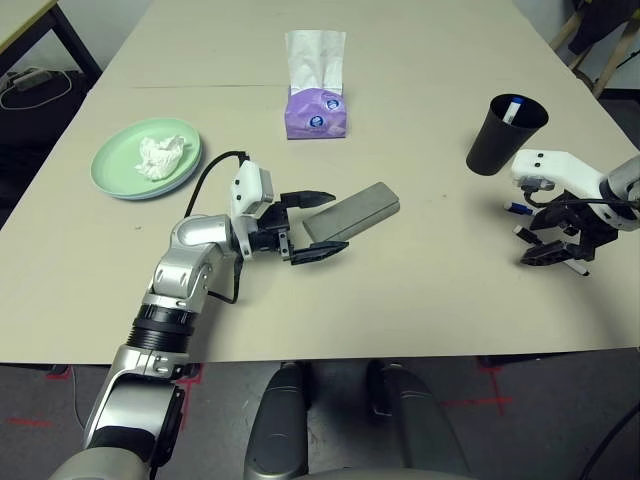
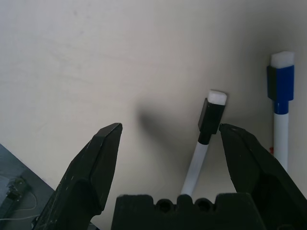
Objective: Organize and tidy the items on the table.
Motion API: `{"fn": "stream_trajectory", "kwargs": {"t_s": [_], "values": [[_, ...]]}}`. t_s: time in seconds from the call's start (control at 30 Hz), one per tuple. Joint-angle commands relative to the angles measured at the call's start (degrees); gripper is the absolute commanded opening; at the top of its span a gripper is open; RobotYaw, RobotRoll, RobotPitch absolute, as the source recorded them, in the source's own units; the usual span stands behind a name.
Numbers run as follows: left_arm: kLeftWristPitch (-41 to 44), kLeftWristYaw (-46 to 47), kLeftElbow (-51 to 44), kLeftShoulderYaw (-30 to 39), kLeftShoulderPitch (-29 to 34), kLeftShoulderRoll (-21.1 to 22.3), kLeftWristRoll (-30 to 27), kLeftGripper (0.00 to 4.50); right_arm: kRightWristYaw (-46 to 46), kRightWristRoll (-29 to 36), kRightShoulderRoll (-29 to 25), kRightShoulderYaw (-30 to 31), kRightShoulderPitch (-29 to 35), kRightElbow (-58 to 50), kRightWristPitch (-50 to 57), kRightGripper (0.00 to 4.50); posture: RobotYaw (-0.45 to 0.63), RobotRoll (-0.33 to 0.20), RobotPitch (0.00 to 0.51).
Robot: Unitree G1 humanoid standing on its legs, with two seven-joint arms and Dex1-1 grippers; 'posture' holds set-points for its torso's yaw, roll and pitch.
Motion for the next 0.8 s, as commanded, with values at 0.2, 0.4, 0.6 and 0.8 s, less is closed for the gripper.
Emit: {"fn": "stream_trajectory", "kwargs": {"t_s": [0.2,0.4,0.6,0.8], "values": [[0.3,1.2,-1.7,0.0,1.5,0.2,-0.2,4.45,1.2,-2.8,0.5,1.2,-3.9,4.6,-0.9,4.5,0.08,0.0,0.246],[0.3,2.2,-2.0,0.1,1.9,0.2,-0.3,4.45,1.6,-1.9,1.8,0.4,-3.4,6.2,4.1,4.5,0.07,0.0,0.261],[1.0,2.6,-3.6,0.2,3.4,0.7,-0.5,4.45,0.8,-1.8,2.5,0.2,-3.6,9.1,5.6,4.5,0.07,0.0,0.278],[2.0,3.2,-5.7,0.3,5.4,1.4,-1.1,4.45,0.0,-2.4,2.9,0.8,-3.5,11.4,4.2,4.5,0.08,0.0,0.298]]}}
